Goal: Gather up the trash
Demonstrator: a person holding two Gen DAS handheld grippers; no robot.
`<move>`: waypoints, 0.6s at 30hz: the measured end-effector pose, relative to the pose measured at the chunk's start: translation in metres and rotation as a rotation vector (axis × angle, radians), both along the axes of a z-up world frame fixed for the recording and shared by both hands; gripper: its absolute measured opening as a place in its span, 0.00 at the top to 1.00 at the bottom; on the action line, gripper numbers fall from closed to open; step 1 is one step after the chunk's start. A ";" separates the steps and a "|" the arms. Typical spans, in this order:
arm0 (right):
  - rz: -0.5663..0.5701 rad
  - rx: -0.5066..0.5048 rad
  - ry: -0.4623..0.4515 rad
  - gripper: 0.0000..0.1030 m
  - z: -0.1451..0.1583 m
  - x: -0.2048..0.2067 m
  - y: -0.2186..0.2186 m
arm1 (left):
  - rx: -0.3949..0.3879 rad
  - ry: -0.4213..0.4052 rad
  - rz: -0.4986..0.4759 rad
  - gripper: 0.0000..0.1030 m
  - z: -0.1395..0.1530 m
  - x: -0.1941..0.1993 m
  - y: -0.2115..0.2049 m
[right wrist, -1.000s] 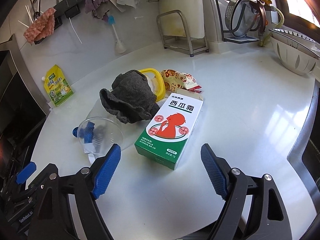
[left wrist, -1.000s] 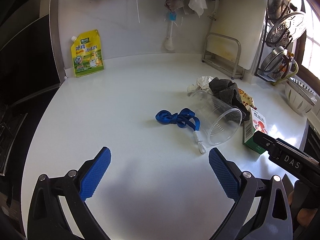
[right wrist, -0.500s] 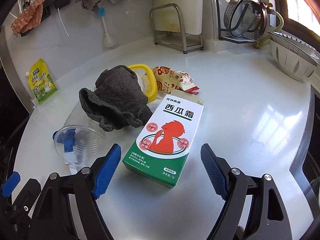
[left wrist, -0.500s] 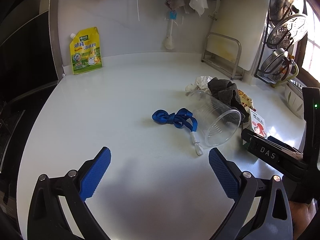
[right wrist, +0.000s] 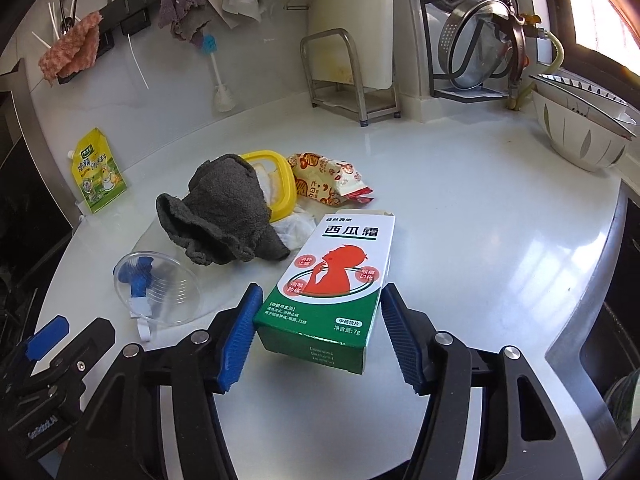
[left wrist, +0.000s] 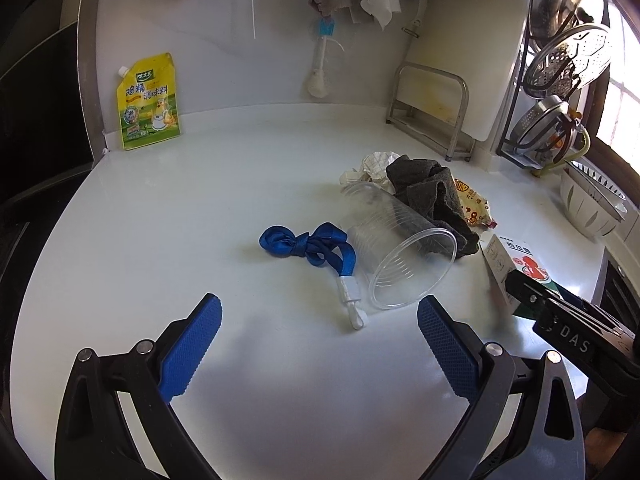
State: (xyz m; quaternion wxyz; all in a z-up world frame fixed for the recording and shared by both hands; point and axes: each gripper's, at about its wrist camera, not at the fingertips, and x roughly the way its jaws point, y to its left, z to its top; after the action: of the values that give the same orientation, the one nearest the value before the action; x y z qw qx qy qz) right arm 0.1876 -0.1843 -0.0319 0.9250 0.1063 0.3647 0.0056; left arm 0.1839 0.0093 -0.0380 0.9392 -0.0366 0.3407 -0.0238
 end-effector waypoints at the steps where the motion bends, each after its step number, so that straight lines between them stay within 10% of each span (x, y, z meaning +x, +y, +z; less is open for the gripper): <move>1: -0.003 0.013 -0.004 0.43 0.000 -0.003 -0.006 | 0.006 -0.005 0.001 0.06 0.000 0.001 -0.003; 18: 0.080 0.117 -0.038 0.43 -0.003 -0.019 -0.028 | 0.117 0.019 0.051 0.08 0.007 0.031 -0.034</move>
State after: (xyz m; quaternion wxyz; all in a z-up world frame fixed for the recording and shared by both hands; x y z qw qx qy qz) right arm 0.1690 -0.2120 -0.0352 0.9231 0.1455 0.3499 0.0658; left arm 0.2152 -0.0245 -0.0311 0.9368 0.0093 0.3491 0.0206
